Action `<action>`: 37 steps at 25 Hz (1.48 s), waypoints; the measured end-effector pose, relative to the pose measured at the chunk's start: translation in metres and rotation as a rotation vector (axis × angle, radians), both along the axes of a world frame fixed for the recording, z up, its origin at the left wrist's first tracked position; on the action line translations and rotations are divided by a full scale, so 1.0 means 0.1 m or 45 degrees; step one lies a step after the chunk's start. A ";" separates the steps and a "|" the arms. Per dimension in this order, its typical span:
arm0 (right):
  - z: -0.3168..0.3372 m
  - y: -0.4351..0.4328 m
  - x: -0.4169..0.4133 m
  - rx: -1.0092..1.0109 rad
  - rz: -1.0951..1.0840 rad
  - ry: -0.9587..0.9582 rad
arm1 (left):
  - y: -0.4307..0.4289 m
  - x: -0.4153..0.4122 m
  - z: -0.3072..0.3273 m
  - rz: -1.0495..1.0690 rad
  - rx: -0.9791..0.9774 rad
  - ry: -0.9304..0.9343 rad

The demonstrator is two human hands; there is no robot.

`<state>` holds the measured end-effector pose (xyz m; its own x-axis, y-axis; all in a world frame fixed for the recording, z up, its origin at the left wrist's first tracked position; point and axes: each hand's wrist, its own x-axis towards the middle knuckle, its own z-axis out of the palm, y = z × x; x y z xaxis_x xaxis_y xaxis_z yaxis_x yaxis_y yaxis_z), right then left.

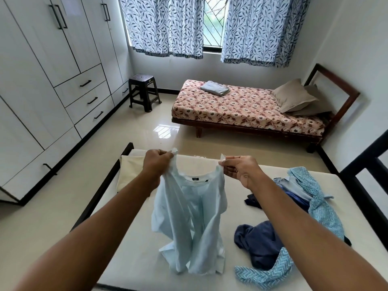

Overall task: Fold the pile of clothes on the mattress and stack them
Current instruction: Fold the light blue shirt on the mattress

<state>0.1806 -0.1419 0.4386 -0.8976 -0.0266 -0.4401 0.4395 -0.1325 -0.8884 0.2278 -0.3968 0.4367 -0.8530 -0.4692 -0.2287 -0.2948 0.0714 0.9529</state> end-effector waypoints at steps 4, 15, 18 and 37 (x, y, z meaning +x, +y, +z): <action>0.27 0.01 0.04 -0.210 -0.027 0.153 | 0.04 0.21 0.38 0.047 -0.540 0.459; 0.31 -0.39 0.31 0.016 0.111 0.615 | 0.24 0.20 0.20 -0.190 0.033 0.281; 0.27 -0.39 0.33 0.063 -0.020 0.667 | 0.22 0.23 0.16 -0.249 0.284 0.204; 0.11 -0.50 0.44 0.527 0.152 0.966 | 0.35 0.28 0.02 -0.292 0.220 0.325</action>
